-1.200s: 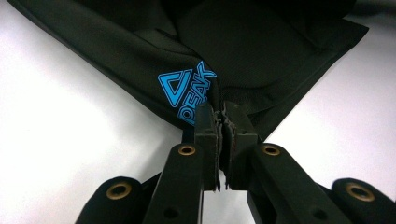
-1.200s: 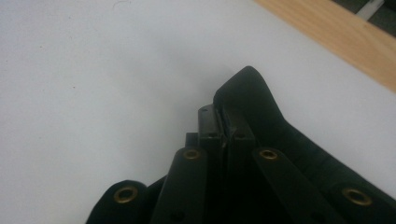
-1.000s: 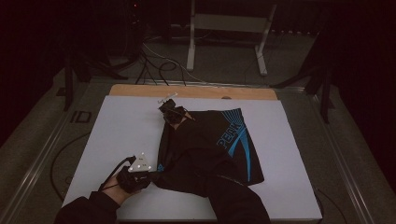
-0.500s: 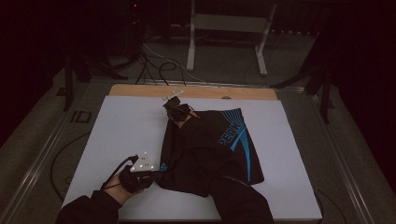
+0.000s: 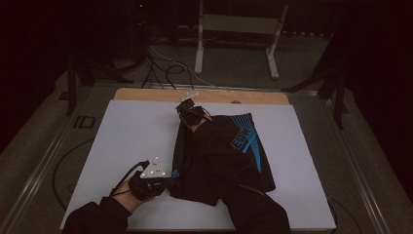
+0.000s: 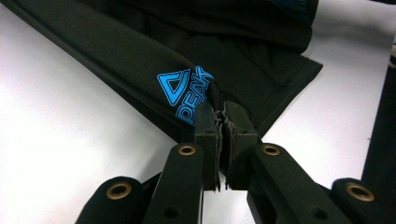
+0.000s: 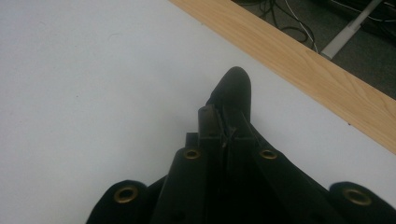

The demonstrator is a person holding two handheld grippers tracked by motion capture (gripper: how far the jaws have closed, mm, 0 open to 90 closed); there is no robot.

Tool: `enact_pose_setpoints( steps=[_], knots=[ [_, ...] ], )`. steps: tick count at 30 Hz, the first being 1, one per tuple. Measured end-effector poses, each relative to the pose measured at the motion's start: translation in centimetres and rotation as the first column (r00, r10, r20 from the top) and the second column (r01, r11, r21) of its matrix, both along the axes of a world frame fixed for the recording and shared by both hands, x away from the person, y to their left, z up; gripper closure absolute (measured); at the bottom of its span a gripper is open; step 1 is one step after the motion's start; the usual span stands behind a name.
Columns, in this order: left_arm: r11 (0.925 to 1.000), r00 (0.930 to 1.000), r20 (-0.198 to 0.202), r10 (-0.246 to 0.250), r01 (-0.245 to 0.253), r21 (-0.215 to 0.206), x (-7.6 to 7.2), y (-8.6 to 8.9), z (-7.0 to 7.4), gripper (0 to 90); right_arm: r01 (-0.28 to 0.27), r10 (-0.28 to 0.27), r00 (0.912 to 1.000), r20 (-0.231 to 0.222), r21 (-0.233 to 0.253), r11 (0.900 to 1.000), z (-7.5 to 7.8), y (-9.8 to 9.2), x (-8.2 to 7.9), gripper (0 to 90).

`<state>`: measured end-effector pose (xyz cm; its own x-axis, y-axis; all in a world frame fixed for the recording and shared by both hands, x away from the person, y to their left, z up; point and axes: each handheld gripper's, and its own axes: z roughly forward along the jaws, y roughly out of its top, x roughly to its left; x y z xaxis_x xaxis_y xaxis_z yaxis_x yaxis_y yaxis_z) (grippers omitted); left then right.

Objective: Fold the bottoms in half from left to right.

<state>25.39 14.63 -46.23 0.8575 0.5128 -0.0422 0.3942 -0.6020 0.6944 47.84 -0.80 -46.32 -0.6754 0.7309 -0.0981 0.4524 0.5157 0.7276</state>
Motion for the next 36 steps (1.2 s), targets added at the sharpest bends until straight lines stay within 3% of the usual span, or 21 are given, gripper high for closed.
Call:
enact_pose_setpoints(
  steps=[21,36],
  knots=[
    [0.9985,0.9982,0.026,-0.054,0.054,-0.002,0.4,-2.5,1.7,86.4,0.029,-0.029,0.999,0.033,0.005,1.0,1.4,-3.1,-0.3,88.4],
    [0.9952,0.9946,0.038,-0.097,0.097,-0.013,0.8,-4.9,2.5,86.5,0.067,-0.068,0.9966,0.048,0.015,0.998,2.2,-6.3,-0.7,88.4]
  ],
)
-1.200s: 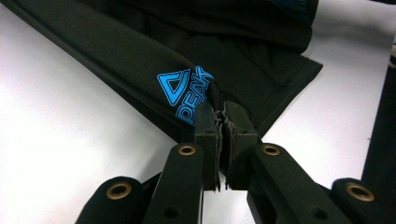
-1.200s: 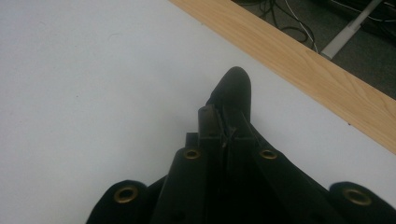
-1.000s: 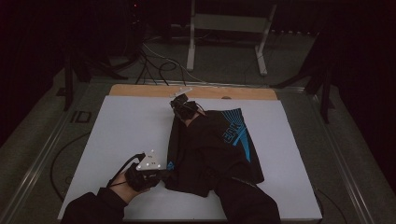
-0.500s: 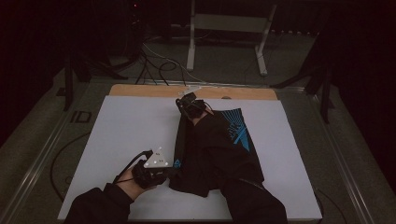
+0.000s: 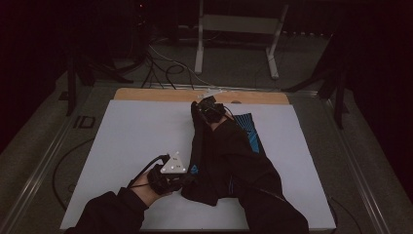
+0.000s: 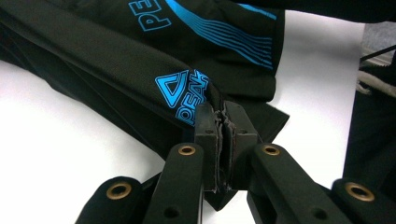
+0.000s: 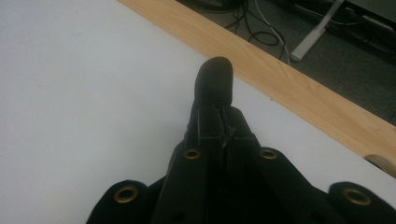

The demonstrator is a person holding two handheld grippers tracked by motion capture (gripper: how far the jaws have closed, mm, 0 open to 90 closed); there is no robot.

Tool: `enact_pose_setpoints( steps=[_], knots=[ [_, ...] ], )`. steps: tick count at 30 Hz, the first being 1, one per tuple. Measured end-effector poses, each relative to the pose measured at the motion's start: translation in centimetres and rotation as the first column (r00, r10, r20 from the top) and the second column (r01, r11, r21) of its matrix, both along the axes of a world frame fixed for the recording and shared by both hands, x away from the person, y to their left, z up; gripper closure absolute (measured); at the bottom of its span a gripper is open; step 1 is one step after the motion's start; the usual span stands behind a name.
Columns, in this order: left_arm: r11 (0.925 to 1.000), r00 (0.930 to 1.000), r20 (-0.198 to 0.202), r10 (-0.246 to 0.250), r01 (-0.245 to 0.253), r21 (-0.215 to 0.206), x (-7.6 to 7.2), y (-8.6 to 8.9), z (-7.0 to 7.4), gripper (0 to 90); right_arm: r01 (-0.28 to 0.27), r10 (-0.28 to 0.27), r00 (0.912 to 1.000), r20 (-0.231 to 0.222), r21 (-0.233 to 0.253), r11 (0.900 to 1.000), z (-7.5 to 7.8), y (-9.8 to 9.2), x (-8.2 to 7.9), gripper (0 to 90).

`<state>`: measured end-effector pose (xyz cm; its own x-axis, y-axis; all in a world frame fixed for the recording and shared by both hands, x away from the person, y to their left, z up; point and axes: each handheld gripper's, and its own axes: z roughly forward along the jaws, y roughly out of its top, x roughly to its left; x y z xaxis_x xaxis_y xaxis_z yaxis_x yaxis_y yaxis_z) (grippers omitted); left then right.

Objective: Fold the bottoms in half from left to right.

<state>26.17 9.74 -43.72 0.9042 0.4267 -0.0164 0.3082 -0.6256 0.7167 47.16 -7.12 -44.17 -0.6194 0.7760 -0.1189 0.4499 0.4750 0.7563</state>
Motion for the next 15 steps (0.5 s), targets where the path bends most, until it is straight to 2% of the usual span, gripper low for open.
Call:
enact_pose_setpoints(
  steps=[7,15],
  knots=[
    [0.9999,0.9999,0.003,-0.014,0.014,-0.002,0.3,-0.8,0.4,86.4,0.013,-0.013,0.9998,0.017,-0.001,1.0,0.5,-1.3,-0.1,88.4],
    [0.9991,0.9991,0.003,-0.043,0.043,0.006,0.8,-2.5,0.6,86.5,0.037,-0.037,0.999,0.024,0.0,0.999,0.7,-3.5,-0.2,88.3]
  ],
)
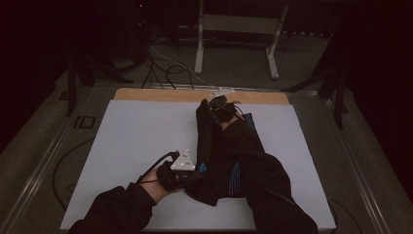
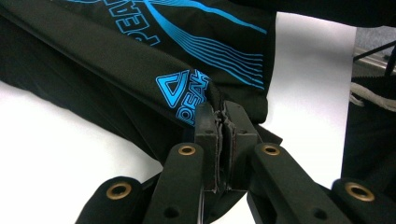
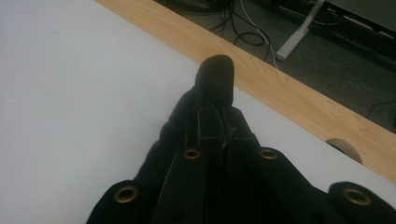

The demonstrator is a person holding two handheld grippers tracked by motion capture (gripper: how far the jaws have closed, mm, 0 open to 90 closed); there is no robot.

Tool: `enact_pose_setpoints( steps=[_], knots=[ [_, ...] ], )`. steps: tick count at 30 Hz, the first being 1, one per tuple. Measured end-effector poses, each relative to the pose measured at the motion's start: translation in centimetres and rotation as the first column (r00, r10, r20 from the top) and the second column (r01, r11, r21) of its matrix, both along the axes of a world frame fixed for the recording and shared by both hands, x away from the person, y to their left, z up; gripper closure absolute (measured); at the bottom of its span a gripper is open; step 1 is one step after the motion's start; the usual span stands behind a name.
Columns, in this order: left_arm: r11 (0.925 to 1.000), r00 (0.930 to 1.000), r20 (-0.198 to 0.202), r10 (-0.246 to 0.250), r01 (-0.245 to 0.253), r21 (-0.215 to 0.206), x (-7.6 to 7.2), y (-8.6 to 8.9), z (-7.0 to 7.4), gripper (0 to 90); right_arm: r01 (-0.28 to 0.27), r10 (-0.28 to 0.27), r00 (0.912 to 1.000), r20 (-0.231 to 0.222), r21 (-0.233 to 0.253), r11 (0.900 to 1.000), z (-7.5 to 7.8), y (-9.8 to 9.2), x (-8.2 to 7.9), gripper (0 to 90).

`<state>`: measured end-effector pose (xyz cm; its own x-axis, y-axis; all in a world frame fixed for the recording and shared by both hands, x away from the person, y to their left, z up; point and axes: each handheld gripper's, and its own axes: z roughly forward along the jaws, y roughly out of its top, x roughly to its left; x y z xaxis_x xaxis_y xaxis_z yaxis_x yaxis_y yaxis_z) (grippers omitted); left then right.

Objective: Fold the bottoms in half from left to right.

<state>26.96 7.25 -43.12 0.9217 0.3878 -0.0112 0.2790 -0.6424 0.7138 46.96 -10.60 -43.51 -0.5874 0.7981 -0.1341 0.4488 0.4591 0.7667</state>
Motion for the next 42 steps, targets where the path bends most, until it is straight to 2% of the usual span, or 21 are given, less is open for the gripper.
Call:
enact_pose_setpoints(
  steps=[8,14,22,34,42],
  knots=[
    [0.9995,0.9995,0.001,-0.031,0.031,-0.003,0.4,-1.6,0.4,86.4,0.019,-0.019,0.9998,0.006,-0.001,1.0,0.2,-1.7,-0.2,88.4],
    [0.9986,0.9984,0.019,-0.053,0.053,-0.004,0.6,-2.7,0.8,86.4,0.042,-0.042,0.999,0.012,-0.001,0.999,0.2,-3.1,-0.3,88.4],
    [0.9977,0.9978,0.006,-0.065,0.065,-0.019,0.8,-4.1,0.7,86.4,0.063,-0.063,0.998,0.011,0.0,0.998,0.0,-4.8,-0.4,88.3],
    [0.9949,0.9949,0.02,-0.099,0.099,-0.018,1.0,-6.1,0.9,86.4,0.087,-0.086,0.9962,0.011,-0.019,0.996,0.0,-7.1,-0.4,88.3],
    [0.9935,0.9939,0.021,-0.108,0.109,-0.033,1.3,-7.5,1.1,86.4,0.102,-0.102,0.9947,0.015,-0.029,0.994,0.1,-8.6,-0.3,88.3]
  ],
)
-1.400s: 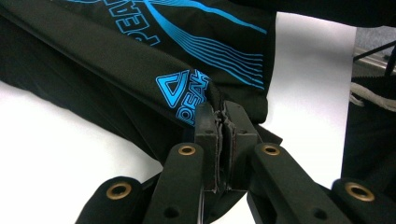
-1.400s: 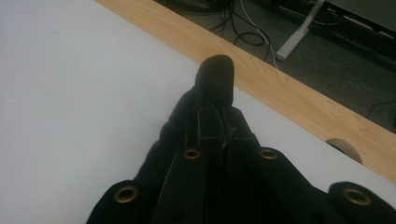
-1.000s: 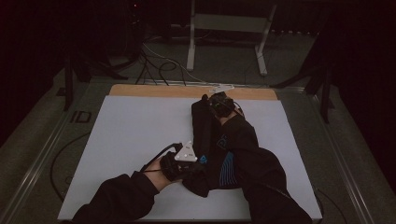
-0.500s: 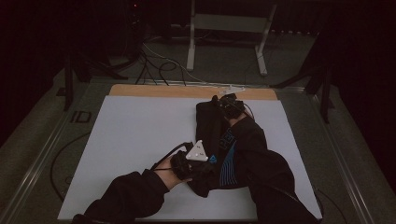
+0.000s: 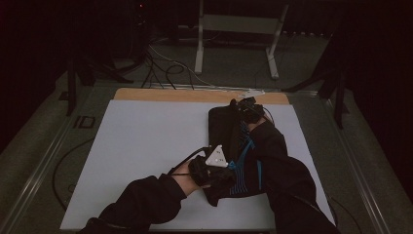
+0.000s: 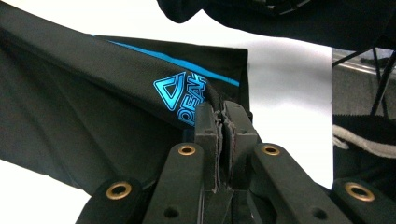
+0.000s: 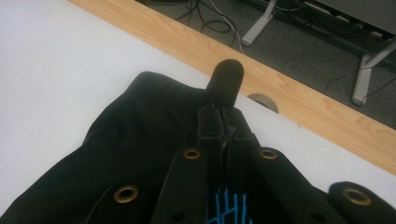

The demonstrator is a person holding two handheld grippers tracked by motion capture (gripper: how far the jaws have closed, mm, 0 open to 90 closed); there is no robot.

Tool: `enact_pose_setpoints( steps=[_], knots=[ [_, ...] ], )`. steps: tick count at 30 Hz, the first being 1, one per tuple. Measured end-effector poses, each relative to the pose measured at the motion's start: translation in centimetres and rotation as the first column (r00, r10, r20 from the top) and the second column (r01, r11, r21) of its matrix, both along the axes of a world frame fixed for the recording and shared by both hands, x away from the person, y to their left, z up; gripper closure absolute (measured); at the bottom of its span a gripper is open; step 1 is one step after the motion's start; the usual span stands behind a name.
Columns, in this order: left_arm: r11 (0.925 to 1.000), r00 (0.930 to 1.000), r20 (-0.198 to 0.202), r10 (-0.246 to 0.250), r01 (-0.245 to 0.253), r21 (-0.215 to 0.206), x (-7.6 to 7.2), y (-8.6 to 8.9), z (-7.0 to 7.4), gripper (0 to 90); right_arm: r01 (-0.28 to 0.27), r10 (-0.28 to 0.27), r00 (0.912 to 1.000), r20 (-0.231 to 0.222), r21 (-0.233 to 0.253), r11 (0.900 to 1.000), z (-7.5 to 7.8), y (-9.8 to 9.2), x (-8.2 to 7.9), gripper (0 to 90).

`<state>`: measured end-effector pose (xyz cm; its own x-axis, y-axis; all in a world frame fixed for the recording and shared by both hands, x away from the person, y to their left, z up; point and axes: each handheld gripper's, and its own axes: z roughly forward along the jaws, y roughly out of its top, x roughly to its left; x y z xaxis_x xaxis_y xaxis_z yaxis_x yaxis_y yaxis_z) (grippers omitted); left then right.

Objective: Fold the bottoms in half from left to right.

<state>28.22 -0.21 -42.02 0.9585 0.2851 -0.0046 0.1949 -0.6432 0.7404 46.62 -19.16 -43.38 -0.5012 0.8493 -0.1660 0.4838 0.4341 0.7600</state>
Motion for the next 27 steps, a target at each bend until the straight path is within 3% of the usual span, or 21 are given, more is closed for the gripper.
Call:
enact_pose_setpoints(
  steps=[11,27],
  knots=[
    [0.9996,0.9996,0.005,-0.027,0.027,-0.013,0.4,-2.0,0.1,86.4,0.027,-0.027,0.9996,-0.004,-0.002,1.0,-0.2,-1.9,0.2,88.3],
    [0.9986,0.9992,-0.015,-0.037,0.036,-0.039,0.9,-4.2,-1.8,86.4,0.033,-0.033,0.9992,-0.021,-0.015,0.999,-1.7,-3.4,0.8,88.2]
  ],
)
